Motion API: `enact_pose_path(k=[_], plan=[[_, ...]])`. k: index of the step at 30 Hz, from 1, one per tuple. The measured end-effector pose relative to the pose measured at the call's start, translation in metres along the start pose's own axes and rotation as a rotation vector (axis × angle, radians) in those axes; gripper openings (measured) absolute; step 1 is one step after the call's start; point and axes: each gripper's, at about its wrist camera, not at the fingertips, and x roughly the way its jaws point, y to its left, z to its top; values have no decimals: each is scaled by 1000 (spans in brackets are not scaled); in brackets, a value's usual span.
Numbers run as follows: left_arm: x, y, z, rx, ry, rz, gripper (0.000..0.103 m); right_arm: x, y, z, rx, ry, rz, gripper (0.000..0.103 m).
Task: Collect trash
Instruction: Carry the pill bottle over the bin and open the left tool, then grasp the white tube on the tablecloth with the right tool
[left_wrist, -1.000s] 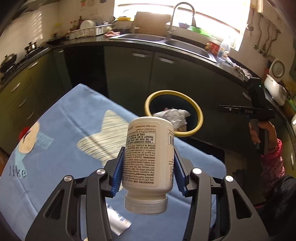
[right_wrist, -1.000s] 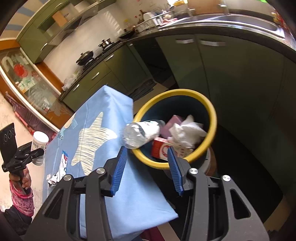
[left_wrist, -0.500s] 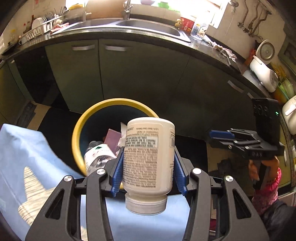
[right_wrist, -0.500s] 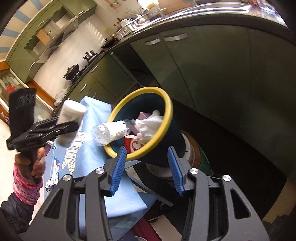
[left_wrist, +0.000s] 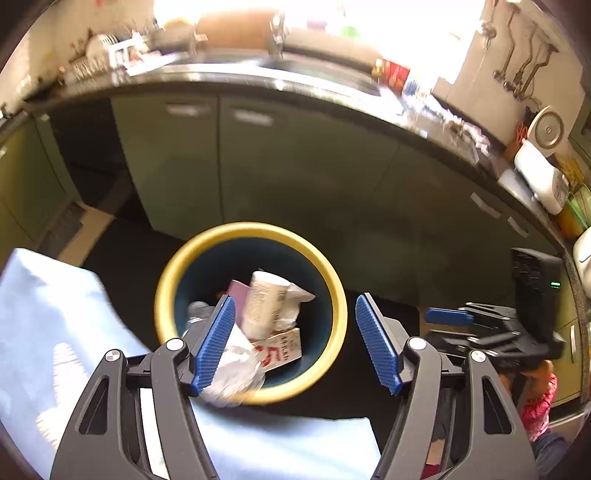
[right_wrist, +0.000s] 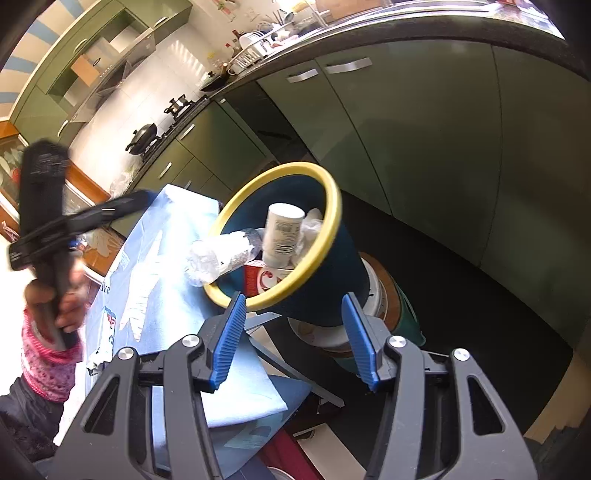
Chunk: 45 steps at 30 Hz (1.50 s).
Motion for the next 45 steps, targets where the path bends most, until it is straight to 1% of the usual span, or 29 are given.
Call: enact_pose_path(k=[2, 3, 5, 6, 7, 8, 9, 10, 11, 14, 17, 21, 22, 24, 27, 30, 33, 36, 42, 45], plan=[[-35, 2, -9, -19, -50, 1, 68, 2, 6, 0, -8, 3, 12, 52], [-56, 4, -16, -36, -82, 14, 70, 4, 11, -1, -17, 7, 18, 52], [-97, 11, -32, -80, -146, 38, 77, 7, 21, -2, -38, 18, 29, 52], [-117, 15, -41, -106, -180, 44, 83, 9, 27, -2, -50, 26, 36, 52], [-136, 20, -51, -131, -213, 53, 86, 11, 33, -2, -63, 34, 42, 52], [-155, 24, -63, -154, -244, 68, 87, 14, 41, -3, -81, 43, 50, 52], [-176, 29, -78, -185, -281, 92, 88, 16, 48, -3, -98, 51, 57, 52], [-196, 34, -94, -212, -317, 120, 92, 19, 58, -5, -120, 61, 68, 52], [-210, 38, -106, -230, -338, 144, 93, 23, 69, -6, -145, 75, 78, 53], [-258, 54, -160, -316, -410, 276, 96, 37, 109, -14, -241, 119, 96, 54], [-295, 65, -211, -397, -475, 375, 98, 54, 156, -28, -355, 168, 126, 55], [-325, 73, -269, -450, -502, 530, 98, 80, 221, -53, -501, 236, 188, 55], [-330, 74, -283, -464, -505, 579, 98, 86, 234, -59, -521, 251, 203, 55], [-338, 77, -307, -487, -502, 650, 98, 102, 264, -70, -552, 282, 232, 55], [-349, 86, -341, -532, -504, 698, 98, 123, 307, -86, -594, 312, 268, 55], [-358, 97, -372, -586, -507, 701, 98, 139, 345, -103, -643, 314, 262, 55], [-361, 102, -394, -622, -510, 695, 98, 154, 372, -123, -713, 292, 186, 55], [-361, 109, -408, -635, -511, 680, 98, 167, 384, -136, -739, 278, 115, 55], [-354, 110, -412, -622, -507, 644, 98, 191, 391, -145, -739, 267, 24, 55], [-350, 111, -413, -618, -508, 631, 98, 195, 395, -148, -749, 263, 5, 55]])
